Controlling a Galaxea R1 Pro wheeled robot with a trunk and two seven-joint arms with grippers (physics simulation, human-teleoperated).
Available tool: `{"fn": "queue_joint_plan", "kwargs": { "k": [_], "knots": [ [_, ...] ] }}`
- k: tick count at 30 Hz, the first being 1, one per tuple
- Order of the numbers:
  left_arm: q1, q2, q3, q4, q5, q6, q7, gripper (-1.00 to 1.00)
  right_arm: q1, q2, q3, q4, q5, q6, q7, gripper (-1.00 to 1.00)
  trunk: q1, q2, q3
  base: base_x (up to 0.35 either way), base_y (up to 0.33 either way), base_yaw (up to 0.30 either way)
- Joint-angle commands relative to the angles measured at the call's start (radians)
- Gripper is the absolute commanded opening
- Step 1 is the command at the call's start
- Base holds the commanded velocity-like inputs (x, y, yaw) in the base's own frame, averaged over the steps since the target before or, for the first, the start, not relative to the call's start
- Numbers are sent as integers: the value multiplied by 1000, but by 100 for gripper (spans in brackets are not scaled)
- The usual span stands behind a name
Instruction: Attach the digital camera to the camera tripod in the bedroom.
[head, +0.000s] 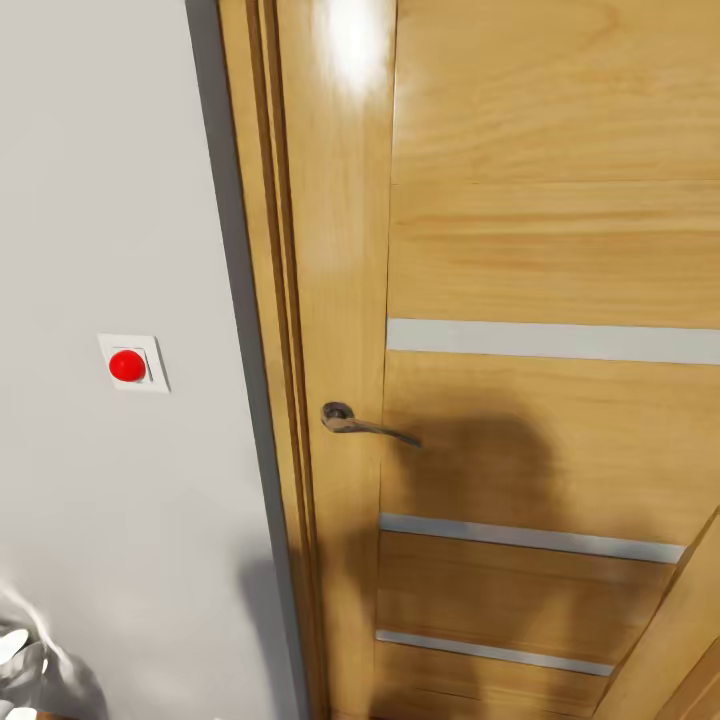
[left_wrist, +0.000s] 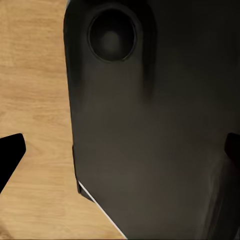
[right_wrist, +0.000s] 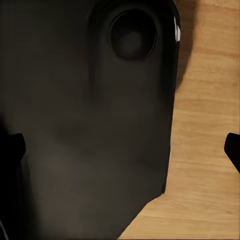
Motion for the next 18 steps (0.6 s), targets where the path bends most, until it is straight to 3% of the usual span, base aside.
{"fn": "queue_joint_plan", "kwargs": {
  "k": [1,6,18],
  "knots": [
    [6,6,-6,-6,-6,-6,6,100,-5,-6,-4,2,-2,-6,-5,100,0,0,0,0,0,0],
    [10,5,-16,-27,-8,-6,4,100,-5,-6,0,2,3,-34,-4,100,0,0,0,0,0,0],
    [9,-1,4,-32,-1,-6,-1,100,-5,-4,8,2,12,-2,-1,100,0,0,0,0,0,0]
  ]
}}
